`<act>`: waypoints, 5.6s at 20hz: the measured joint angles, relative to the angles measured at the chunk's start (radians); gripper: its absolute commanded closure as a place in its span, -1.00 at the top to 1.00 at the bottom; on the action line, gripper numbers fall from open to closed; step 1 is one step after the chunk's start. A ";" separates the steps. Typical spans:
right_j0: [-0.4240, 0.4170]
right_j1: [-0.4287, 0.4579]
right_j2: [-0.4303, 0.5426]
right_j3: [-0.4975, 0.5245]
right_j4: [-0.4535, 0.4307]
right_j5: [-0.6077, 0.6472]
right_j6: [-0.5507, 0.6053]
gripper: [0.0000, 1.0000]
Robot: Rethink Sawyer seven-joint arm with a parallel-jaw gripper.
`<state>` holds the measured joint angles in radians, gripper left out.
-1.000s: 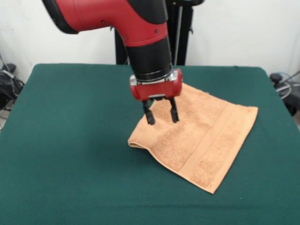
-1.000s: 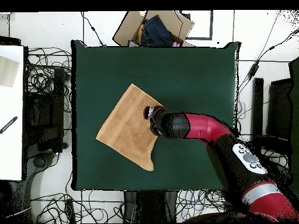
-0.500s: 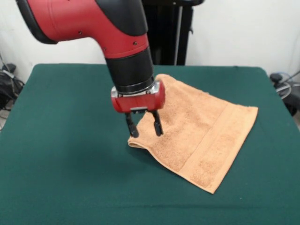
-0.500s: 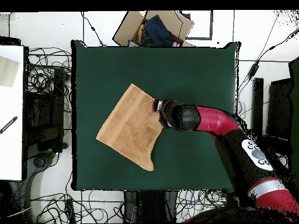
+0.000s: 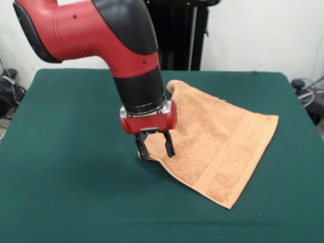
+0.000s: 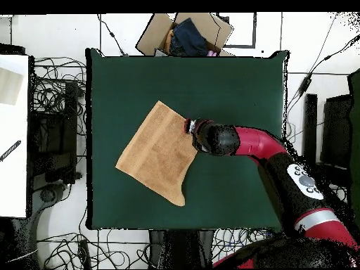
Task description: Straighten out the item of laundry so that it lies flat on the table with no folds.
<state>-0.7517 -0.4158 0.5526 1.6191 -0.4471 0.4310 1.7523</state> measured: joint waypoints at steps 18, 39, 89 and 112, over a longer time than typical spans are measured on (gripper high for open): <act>-0.009 0.079 0.008 -0.010 -0.107 -0.052 0.000 1.00; -0.090 0.118 0.087 -0.002 -0.140 -0.049 0.000 1.00; -0.376 0.511 0.435 -0.100 -0.117 0.088 -0.366 1.00; -0.301 0.495 0.431 -0.221 -0.033 0.326 -0.503 1.00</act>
<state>-1.0528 0.0792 0.9832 1.3981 -0.4800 0.7568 1.2496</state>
